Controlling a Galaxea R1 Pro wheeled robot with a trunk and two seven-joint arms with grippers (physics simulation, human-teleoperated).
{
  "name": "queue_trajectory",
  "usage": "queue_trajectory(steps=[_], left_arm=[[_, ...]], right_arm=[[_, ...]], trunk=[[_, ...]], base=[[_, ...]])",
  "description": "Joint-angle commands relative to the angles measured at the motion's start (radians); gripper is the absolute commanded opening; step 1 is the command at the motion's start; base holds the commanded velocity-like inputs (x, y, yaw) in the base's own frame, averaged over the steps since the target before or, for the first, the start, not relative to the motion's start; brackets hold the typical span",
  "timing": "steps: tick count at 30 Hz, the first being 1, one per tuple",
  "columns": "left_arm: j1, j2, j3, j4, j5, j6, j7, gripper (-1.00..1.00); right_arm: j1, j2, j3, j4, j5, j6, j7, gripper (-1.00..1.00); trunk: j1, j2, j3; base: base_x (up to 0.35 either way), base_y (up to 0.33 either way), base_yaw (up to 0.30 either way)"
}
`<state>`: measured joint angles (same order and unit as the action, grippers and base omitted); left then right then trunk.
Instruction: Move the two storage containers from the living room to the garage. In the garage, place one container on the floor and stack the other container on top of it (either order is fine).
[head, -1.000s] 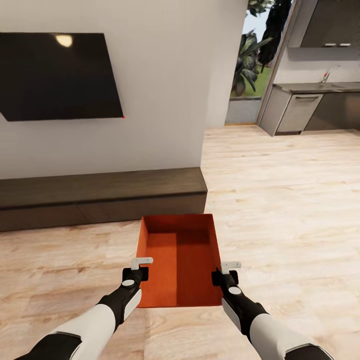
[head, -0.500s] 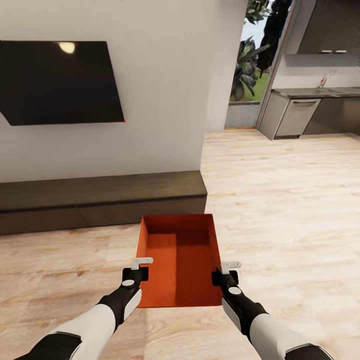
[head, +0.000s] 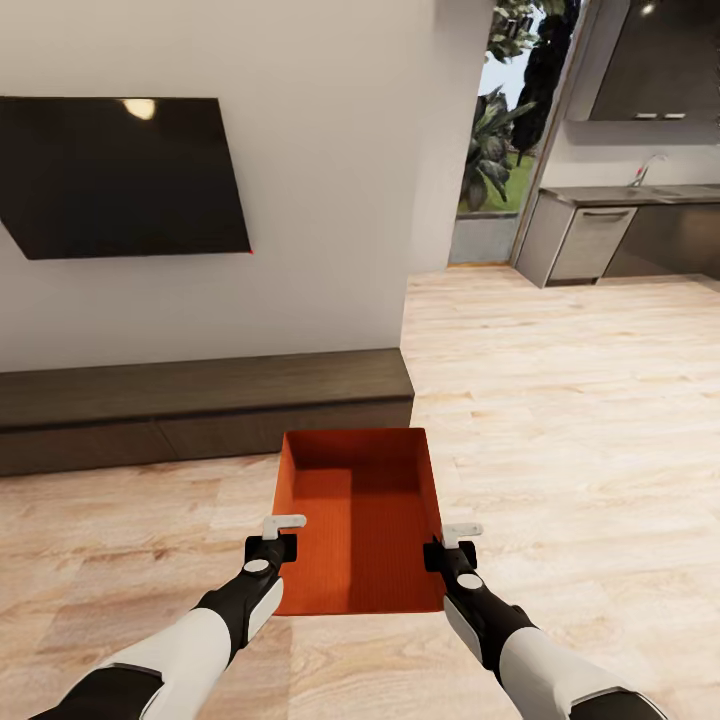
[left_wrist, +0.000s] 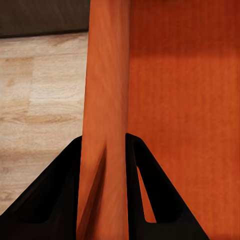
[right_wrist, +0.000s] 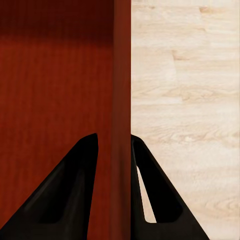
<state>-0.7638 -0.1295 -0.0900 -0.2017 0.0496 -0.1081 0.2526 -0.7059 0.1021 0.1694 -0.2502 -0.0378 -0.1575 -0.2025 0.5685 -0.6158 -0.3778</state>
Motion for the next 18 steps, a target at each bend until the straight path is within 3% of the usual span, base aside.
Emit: queue_trajectory(steps=[1,18], left_arm=[[-0.002,0.001,0.032,-0.002,-0.01,-0.034,0.019,-1.0],[-0.002,0.001,0.032,-0.003,-0.01,-0.034,0.02,-1.0]], right_arm=[[-0.001,-0.001,-0.014,0.019,-0.016,-0.007,-0.071,-1.0],[-0.001,-0.002,-0.014,0.017,-0.016,-0.007,-0.071,-1.0]], trunk=[[0.0,-0.001,0.001],[0.0,-0.001,0.027]], base=[[0.0,0.0,0.0],[0.0,0.0,0.0]])
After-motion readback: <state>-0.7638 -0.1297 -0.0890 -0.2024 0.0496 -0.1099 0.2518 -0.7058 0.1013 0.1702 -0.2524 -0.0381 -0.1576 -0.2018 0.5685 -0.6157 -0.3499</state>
